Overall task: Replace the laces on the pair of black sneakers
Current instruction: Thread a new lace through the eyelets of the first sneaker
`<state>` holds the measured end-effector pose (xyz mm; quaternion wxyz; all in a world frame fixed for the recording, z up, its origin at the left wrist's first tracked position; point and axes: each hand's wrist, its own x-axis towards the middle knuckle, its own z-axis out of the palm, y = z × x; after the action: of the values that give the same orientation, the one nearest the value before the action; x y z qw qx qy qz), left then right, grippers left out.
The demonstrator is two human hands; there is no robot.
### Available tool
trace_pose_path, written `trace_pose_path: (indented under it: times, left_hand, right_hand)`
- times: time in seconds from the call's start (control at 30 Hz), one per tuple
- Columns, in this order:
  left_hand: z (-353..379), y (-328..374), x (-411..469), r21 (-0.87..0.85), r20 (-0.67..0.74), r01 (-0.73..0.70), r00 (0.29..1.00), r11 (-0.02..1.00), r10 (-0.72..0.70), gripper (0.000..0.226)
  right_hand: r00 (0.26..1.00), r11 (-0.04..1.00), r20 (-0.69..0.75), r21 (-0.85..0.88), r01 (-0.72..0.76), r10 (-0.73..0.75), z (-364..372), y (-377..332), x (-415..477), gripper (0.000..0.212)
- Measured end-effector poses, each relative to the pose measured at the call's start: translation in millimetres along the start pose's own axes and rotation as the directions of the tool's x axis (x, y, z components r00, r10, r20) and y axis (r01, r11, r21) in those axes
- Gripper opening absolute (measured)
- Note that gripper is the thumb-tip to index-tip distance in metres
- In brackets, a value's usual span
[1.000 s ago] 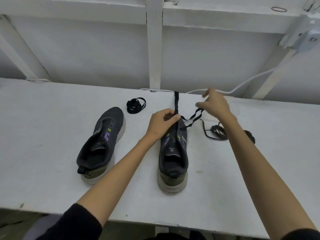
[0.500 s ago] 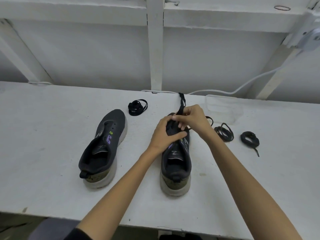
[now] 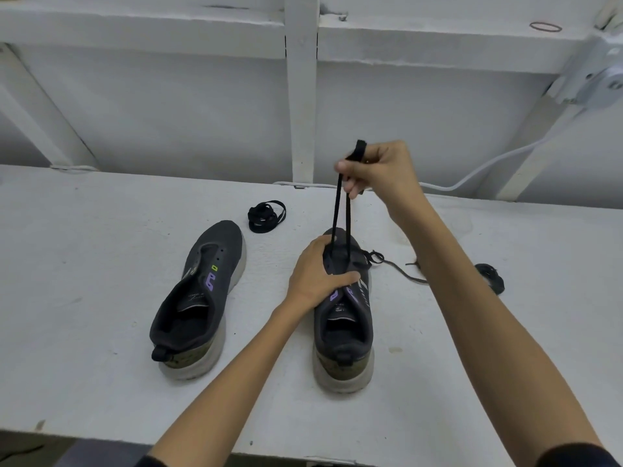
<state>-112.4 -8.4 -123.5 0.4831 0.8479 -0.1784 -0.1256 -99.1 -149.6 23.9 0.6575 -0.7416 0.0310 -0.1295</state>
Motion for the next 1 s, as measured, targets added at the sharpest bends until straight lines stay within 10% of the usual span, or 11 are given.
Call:
trace_pose_path:
  times: [0.27,0.37,0.53,0.67,1.0]
  left_hand:
    - [-0.4,-0.1,0.1,0.024,-0.006,-0.007,1.000,1.000,0.007,0.079]
    - [-1.8,0.3,0.3,0.052,0.003,-0.025,1.000,0.998,0.025,0.077]
    - [-0.5,-2.5,0.5,0.061,0.003,-0.020,1.000,0.998,0.020,0.082]
    - [-0.2,-1.9,0.8,0.057,-0.010,-0.031,0.999,0.998,0.032,0.079]
    - [-0.8,0.2,1.3,0.063,0.001,-0.024,1.000,0.998,0.024,0.083]
  right_hand:
    - [0.975,0.959,-0.203,0.243,0.143,-0.094,-5.8,-30.3,52.7,0.008]
    - [0.993,0.969,-0.102,0.245,-0.034,0.060,-2.9,-14.6,60.6,0.007]
    - [0.909,0.729,-0.076,-0.572,-0.376,0.409,-25.9,35.9,44.8,0.057]
    - [0.742,0.572,0.117,-0.718,-0.397,0.661,-20.2,61.0,1.5,0.054]
    - [0.935,0.920,0.012,-0.185,-0.345,0.353,4.8,84.7,-22.0,0.025]
